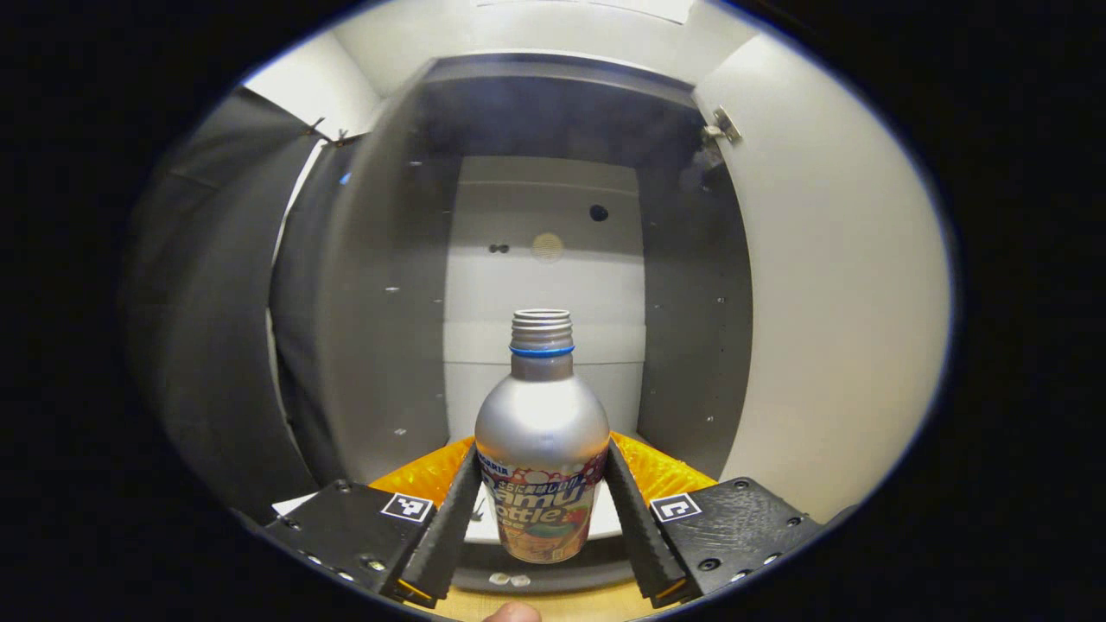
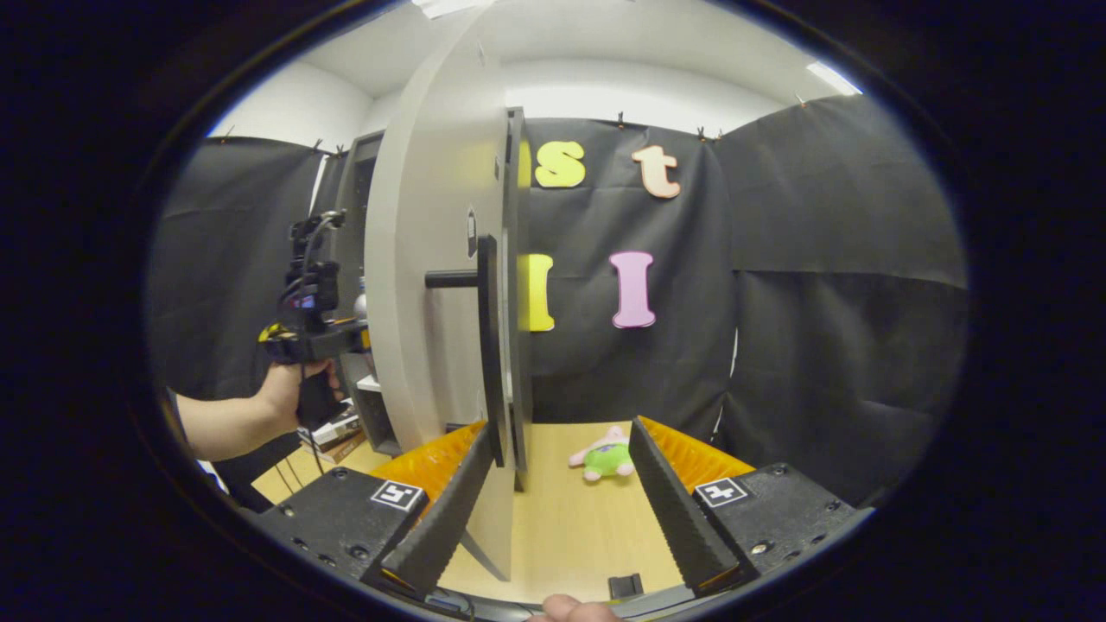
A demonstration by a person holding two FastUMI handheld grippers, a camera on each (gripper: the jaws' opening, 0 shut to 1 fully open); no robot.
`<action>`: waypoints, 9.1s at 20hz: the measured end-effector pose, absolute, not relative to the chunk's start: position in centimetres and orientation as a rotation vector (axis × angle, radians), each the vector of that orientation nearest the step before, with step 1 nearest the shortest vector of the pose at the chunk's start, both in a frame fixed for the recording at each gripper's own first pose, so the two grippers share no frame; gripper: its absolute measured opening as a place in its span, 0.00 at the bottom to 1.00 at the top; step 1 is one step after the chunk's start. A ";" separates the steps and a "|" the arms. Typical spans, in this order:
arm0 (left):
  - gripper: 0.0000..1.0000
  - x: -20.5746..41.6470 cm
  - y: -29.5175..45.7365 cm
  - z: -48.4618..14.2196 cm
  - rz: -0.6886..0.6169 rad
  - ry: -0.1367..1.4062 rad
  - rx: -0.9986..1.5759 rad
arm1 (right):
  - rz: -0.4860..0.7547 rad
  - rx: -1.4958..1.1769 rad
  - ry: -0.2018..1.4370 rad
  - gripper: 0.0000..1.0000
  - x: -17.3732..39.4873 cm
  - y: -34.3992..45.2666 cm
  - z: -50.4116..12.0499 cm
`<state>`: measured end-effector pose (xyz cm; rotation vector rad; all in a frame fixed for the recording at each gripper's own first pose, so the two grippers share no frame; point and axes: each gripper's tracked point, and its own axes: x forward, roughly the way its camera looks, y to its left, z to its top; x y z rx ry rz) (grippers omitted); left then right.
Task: Open the cabinet door with the right hand, grasp the bottle in the cabinet with the left hand and place it on the coaster, then close the cabinet door with the right hand.
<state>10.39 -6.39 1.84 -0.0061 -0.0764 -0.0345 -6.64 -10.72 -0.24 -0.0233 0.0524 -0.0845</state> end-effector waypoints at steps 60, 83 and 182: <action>0.86 -4.4 5.7 -25.9 0.097 0.128 0.015 | -0.169 -0.235 0.190 0.93 -6.9 -10.9 -3.8; 0.86 -4.9 -4.2 -3.4 -0.122 0.132 -0.093 | -0.256 0.119 0.116 0.98 -8.5 -15.3 -4.2; 0.95 -7.3 0.6 -8.7 0.046 0.063 0.061 | -0.087 0.108 0.100 0.95 3.9 1.8 -11.3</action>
